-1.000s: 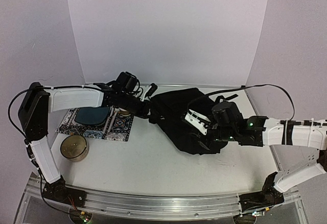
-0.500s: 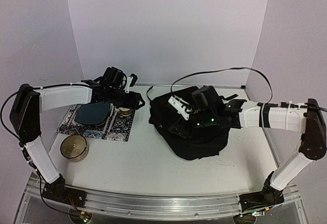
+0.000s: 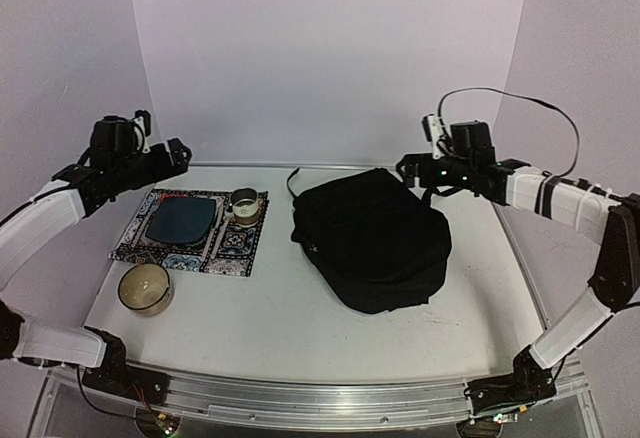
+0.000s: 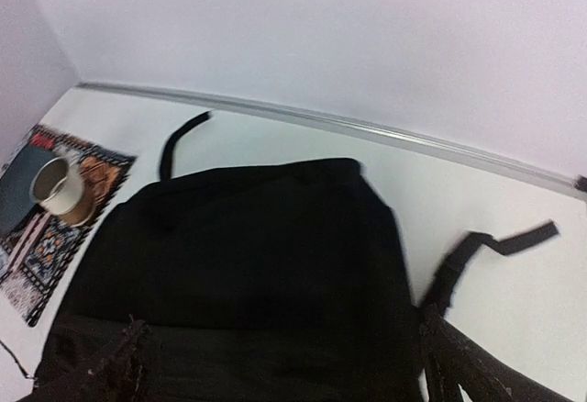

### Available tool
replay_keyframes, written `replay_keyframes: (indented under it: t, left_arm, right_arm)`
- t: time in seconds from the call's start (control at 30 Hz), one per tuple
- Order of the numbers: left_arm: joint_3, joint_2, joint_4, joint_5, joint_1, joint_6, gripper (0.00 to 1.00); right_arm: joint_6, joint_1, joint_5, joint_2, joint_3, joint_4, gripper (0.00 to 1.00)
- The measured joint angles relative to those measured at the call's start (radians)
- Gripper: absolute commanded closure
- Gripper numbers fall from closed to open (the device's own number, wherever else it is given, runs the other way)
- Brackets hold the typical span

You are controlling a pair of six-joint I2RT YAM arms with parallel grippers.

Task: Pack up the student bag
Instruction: Reset both arms

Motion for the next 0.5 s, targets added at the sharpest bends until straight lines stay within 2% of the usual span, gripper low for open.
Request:
replay_keyframes:
  t: [0.2, 0.33, 0.5]
  left_arm:
    - [-0.038, -0.253, 0.001, -0.117, 0.015, 0.002, 0.01]
    - [-0.112, -0.425, 0.001, -0.207, 0.015, 0.02, 0.01]
    - [-0.216, -0.611, -0.007, -0.319, 0.015, 0.056, 0.01]
  right_arm:
    - [0.065, -0.128, 0.159, -0.328, -0.207, 0.007, 0.02]
    - [0.075, -0.139, 0.247, -0.593, -0.334, 0.012, 0.02]
    - [0.075, -0.139, 0.297, -0.849, -0.466, 0.0, 0.02]
